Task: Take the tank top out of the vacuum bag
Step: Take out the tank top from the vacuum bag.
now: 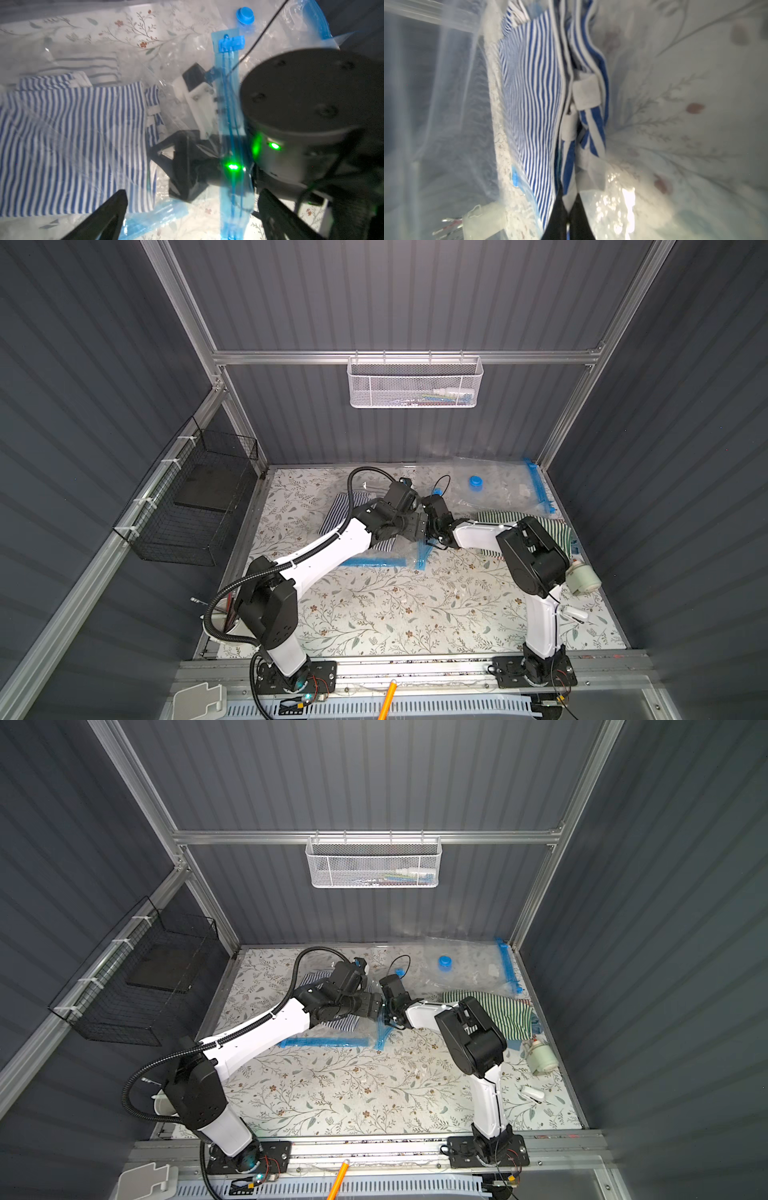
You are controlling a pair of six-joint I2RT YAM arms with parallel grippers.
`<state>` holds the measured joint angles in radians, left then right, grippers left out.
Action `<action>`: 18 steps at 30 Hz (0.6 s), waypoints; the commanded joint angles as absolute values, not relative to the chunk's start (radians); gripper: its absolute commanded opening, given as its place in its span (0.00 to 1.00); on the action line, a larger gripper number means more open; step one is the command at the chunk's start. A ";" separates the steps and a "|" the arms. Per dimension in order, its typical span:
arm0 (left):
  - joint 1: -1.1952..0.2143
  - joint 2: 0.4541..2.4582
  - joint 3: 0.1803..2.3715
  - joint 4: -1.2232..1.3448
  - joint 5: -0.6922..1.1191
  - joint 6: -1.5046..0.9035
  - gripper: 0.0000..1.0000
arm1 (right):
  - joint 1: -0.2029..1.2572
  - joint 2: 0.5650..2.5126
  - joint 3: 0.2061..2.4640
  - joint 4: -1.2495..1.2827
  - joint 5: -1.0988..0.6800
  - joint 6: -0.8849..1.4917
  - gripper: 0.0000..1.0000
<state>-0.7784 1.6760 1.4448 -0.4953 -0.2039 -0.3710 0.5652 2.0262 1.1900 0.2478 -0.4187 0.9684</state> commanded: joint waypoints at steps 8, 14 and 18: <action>-0.599 1.682 1.449 -0.602 -0.344 -0.439 1.00 | 0.499 1.953 1.073 0.309 -0.430 0.986 0.00; -0.494 1.709 1.370 -0.592 -0.364 -0.420 1.00 | 0.487 1.909 1.043 0.268 -0.410 0.951 0.00; -0.420 1.745 1.344 -0.577 -0.372 -0.414 1.00 | 0.473 1.887 1.007 0.267 -0.404 0.948 0.00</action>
